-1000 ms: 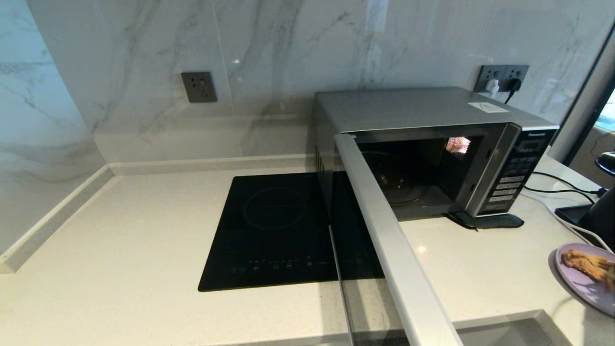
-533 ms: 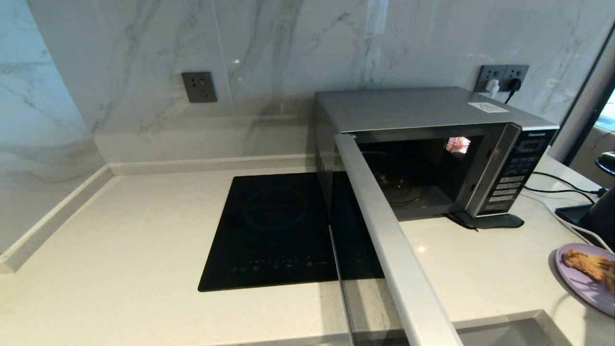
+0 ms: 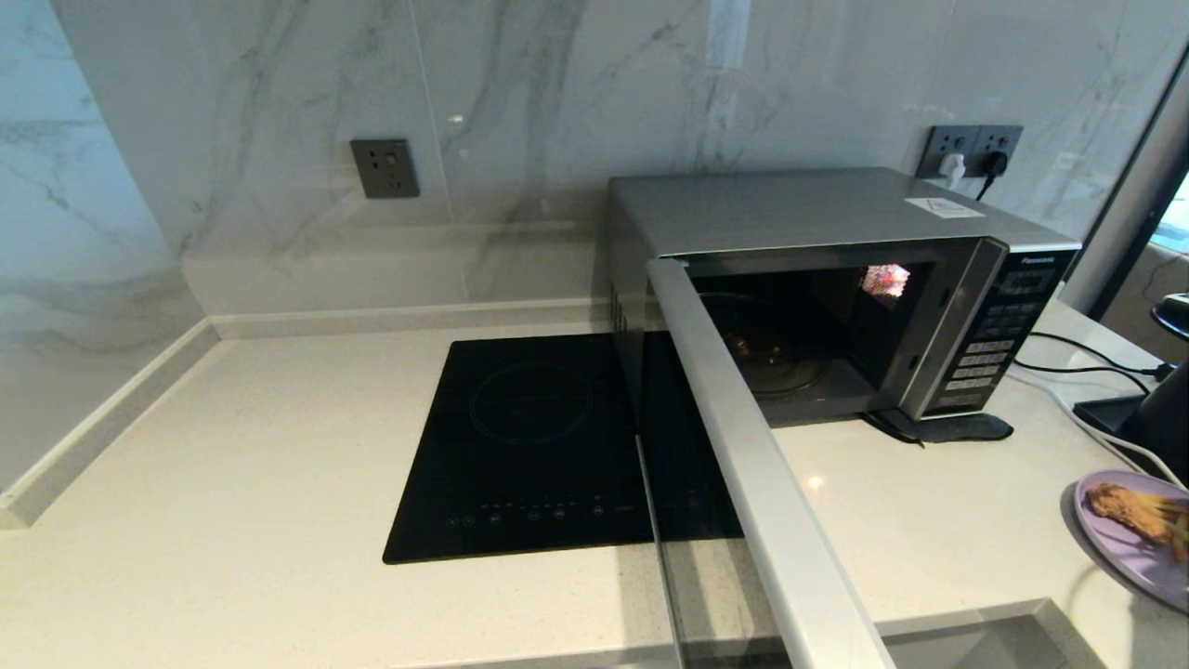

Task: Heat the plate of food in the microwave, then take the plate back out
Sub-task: Put the plate in the microwave oven

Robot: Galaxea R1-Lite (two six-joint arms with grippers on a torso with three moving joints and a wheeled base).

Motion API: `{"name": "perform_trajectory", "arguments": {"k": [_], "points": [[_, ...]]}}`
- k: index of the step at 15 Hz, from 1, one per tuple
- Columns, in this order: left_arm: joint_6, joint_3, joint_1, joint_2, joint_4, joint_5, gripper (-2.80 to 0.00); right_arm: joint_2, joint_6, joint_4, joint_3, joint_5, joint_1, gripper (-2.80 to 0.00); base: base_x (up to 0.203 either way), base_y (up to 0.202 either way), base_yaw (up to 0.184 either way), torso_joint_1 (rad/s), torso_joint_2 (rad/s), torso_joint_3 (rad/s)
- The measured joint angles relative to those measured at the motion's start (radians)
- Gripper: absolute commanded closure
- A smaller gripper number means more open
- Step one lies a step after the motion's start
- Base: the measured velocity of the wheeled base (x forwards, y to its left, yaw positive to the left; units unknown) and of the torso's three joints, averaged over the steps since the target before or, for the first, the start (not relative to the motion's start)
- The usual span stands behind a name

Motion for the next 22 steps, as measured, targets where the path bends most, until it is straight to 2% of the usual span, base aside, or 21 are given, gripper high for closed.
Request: {"name": "perform_trajectory", "arguments": {"k": [22], "points": [[0.000, 0.000, 0.000, 0.000, 0.000, 0.000, 0.00, 0.027, 0.000, -0.001, 0.022, -0.006, -0.011, -2.80, 0.000, 0.000, 0.000, 0.000, 0.00, 0.000]]}}
